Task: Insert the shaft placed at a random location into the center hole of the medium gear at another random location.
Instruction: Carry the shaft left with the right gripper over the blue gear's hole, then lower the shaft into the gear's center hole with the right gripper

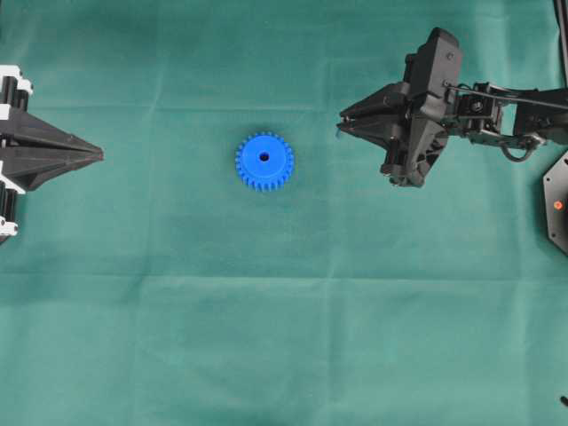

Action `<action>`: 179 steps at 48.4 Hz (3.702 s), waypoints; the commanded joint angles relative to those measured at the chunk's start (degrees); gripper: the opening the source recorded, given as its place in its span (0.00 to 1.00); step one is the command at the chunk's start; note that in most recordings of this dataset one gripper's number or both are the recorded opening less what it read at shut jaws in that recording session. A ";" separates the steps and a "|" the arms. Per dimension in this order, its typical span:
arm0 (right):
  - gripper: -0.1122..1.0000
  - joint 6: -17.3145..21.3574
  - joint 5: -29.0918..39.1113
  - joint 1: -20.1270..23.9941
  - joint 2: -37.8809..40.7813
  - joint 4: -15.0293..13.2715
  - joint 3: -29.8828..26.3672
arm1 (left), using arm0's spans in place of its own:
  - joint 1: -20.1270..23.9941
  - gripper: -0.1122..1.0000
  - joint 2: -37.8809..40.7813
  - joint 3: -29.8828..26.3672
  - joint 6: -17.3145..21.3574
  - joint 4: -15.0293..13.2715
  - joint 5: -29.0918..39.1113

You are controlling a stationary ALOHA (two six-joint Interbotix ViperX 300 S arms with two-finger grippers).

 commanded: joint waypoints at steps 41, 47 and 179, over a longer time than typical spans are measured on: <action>0.22 0.09 -0.62 6.06 15.38 0.53 -18.81 | -0.09 0.11 0.44 -1.49 -0.70 0.09 0.35; 0.22 0.09 -0.62 5.98 15.38 0.53 -18.63 | 0.00 0.10 0.53 -1.41 -0.70 0.09 0.35; 0.22 0.00 -5.63 4.83 24.17 1.93 -18.72 | 0.00 0.10 0.70 -1.41 -0.70 0.18 0.35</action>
